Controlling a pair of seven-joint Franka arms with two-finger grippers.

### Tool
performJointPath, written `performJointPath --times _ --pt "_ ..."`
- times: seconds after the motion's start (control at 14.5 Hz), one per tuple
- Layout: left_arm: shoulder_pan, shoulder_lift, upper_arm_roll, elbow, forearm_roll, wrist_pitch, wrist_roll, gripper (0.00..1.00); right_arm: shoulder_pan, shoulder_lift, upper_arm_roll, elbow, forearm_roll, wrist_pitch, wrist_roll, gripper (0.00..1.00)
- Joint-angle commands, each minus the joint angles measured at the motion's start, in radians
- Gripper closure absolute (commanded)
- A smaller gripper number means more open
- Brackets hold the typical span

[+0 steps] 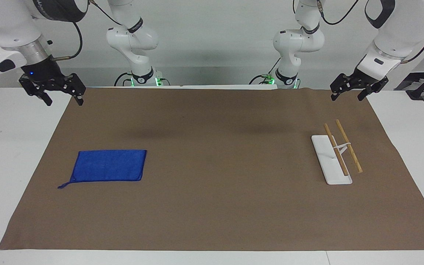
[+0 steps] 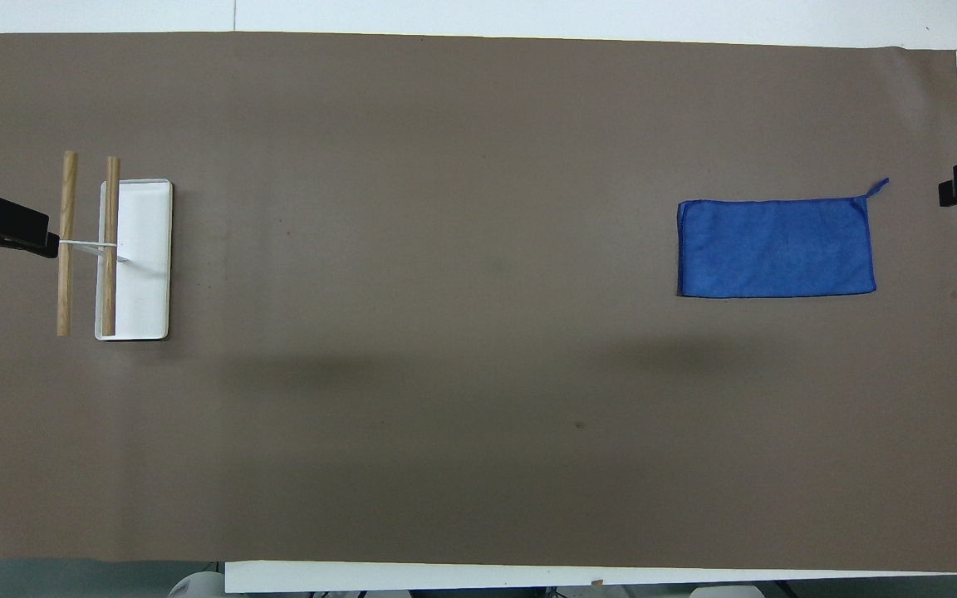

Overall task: Right arm passes towel to left arm to hang
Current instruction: 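Move the right gripper toward the blue towel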

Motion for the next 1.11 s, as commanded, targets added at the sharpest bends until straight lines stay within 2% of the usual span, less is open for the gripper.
performJointPath --times 0.0,0.35,0.48,0.62,0.83,1.04 --pt "0.013 -0.021 -0.014 -0.02 0.02 -0.004 0.006 0.0 -0.008 -0.011 -0.001 -0.01 0.017 0.01 -0.014 0.0" --pt "0.013 -0.021 -0.014 -0.02 0.02 -0.004 0.006 0.0 -0.008 -0.016 0.006 -0.021 0.016 0.009 -0.015 0.0" --pt "0.013 -0.021 -0.014 -0.02 0.02 -0.004 0.006 0.0 -0.009 -0.051 0.012 -0.12 0.017 0.05 -0.011 0.0" --pt "0.013 -0.021 -0.014 -0.02 0.021 -0.004 0.006 0.0 -0.029 -0.077 0.019 -0.266 0.019 0.191 -0.015 0.0" --pt "0.013 -0.021 -0.014 -0.02 0.02 -0.004 0.006 0.0 -0.054 -0.047 0.03 -0.407 0.02 0.36 -0.024 0.0" --pt "0.013 -0.021 -0.014 -0.02 0.02 -0.004 0.006 0.0 -0.055 -0.032 0.048 -0.577 0.02 0.62 -0.055 0.0"
